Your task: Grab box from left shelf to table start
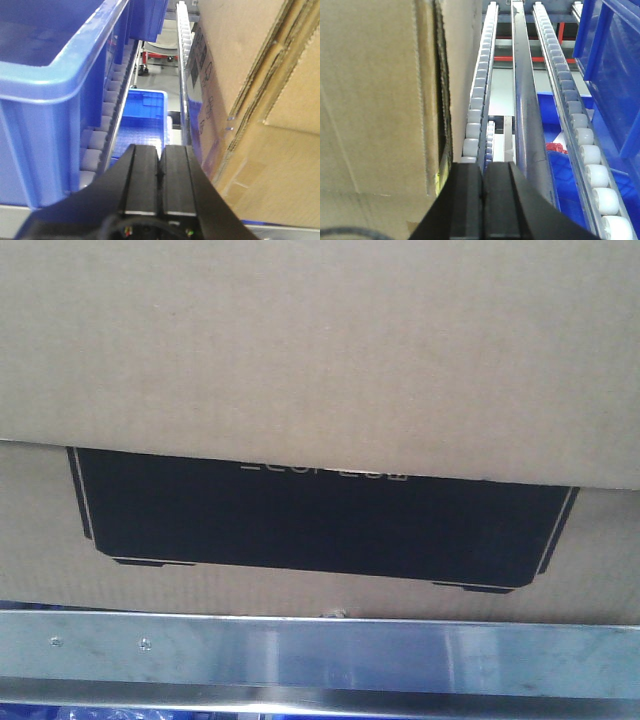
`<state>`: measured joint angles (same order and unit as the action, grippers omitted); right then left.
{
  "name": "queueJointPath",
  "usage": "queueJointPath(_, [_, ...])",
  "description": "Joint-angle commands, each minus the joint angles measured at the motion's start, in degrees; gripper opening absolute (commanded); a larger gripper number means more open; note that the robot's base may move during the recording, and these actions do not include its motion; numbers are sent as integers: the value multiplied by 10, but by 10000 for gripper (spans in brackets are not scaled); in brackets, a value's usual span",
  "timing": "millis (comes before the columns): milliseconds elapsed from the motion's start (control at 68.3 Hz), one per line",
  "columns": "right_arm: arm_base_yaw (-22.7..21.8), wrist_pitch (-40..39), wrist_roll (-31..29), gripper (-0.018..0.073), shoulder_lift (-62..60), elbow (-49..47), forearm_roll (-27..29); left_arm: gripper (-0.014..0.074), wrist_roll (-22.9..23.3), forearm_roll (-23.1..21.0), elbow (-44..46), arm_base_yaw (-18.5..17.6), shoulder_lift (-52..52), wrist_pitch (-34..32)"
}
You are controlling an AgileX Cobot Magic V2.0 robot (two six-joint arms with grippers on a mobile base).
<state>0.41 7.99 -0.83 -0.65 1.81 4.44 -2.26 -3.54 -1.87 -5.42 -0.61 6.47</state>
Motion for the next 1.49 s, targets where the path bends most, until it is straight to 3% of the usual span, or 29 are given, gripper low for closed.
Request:
queueJointPath(0, [0, -47, -2, 57, -5, 1, -2, -99, -2, 10, 3, 0, -10, -52])
queueJointPath(396, [0, -47, -2, 57, -5, 1, -2, -99, -2, 2, 3, 0, -10, -65])
queueJointPath(689, [0, -47, -2, 57, -5, 1, -2, -99, -2, -20, 20, 1, -10, -221])
queueJointPath(820, [0, -49, -2, 57, -5, 1, -2, -99, -2, -34, 113, 1, 4, -121])
queueJointPath(952, [0, -52, -2, 57, -5, 1, -2, -99, -2, -12, 224, 1, 44, -11])
queueJointPath(1216, [0, -57, -2, 57, -5, 1, -2, -87, -2, 0, 330, 1, 134, 42])
queueJointPath(1304, [0, -57, -2, 57, -5, 1, -2, -10, -2, -2, 345, 1, 157, 44])
queueJointPath(1480, [0, -57, -2, 57, -5, 1, -2, 336, -2, -4, 391, 1, 197, 85])
